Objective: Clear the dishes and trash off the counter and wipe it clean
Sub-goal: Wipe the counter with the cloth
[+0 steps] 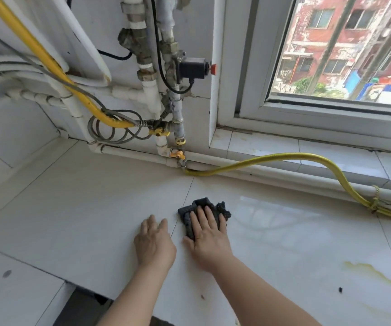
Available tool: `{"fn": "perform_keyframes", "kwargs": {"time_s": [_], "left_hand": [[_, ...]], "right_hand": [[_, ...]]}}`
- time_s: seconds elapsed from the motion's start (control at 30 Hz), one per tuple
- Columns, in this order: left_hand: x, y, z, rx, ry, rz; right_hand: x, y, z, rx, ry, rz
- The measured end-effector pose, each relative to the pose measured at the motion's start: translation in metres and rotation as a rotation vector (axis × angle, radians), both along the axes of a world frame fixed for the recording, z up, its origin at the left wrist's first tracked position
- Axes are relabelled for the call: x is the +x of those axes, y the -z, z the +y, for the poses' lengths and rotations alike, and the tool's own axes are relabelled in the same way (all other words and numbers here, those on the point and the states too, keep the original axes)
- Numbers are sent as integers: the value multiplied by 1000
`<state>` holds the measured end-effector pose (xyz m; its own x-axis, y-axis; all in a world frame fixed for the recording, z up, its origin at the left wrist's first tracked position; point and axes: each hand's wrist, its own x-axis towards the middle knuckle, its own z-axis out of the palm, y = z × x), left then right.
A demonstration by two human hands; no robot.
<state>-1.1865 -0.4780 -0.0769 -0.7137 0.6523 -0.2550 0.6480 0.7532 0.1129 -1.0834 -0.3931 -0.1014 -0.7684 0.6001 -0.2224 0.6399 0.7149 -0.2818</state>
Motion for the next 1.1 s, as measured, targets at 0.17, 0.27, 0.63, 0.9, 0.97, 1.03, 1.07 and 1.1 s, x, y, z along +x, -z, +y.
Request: {"fn": "perform_keyframes", "kwargs": {"time_s": [0.17,0.27,0.63,0.9,0.97,1.03,1.07,1.1], "left_hand": [[18,4,19,-6,2,5],[29,6,28,-20,9,38],[67,7,70,-2,110,9],[74,4,77,-95,134,-13],[74,4,79,-106,139,-12],[73,5,79,-114,145,-21],[72,5,79,-118,149,-29],[71,5,77,-120,162,-35]], "right_hand": [[-12,4,38,1,52,29],[-10,1,71,2,95,-4],[84,2,129,36,337,-34],[200,-1,142,66,719,-141],[208,-3,132,42,766,-157],[206,-4,116,24,781,-157],[201,-4,108,25,775,-138],[197,-4,98,37,767,-116]]}}
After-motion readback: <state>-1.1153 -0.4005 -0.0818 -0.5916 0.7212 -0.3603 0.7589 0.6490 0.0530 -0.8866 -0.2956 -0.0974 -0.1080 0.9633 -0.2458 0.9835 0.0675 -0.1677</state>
